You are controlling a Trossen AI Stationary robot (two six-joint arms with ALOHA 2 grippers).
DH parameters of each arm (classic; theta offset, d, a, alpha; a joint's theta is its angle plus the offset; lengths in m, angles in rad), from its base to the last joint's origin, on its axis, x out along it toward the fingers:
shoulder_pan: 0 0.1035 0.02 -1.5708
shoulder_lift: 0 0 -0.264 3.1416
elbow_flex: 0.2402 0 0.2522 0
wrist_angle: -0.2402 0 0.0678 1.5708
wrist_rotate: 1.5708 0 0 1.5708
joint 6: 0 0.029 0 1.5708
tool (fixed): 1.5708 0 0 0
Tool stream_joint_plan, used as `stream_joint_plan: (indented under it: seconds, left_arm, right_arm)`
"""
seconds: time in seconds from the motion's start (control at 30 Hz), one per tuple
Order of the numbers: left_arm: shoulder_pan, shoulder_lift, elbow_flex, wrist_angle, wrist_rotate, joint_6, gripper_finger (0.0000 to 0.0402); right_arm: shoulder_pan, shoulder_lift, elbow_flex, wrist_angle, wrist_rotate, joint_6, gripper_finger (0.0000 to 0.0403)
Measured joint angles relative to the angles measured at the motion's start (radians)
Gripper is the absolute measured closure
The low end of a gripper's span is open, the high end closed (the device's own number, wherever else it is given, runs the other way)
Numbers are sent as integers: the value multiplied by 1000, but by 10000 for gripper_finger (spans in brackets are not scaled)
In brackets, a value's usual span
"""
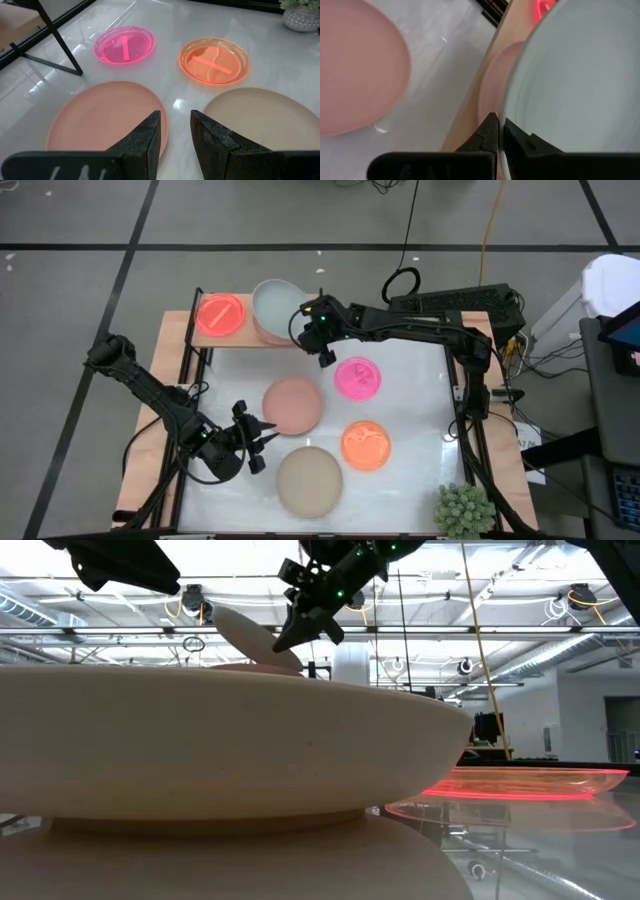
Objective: Place and stack plates onto a shelf
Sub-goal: Stack the big gray plate on top of the big light orange plate on the shelf
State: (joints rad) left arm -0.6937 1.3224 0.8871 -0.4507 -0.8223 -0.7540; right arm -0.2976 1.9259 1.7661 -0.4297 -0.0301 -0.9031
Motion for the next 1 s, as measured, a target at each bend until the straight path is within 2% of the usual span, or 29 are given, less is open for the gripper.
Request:
stream_joint_plan:
  seconds: [1.0]
  left_arm:
    - [0, 0, 0, -1, 0, 9, 288]
  right_arm:
    - [-5, -1, -18, 15, 31, -17, 394]
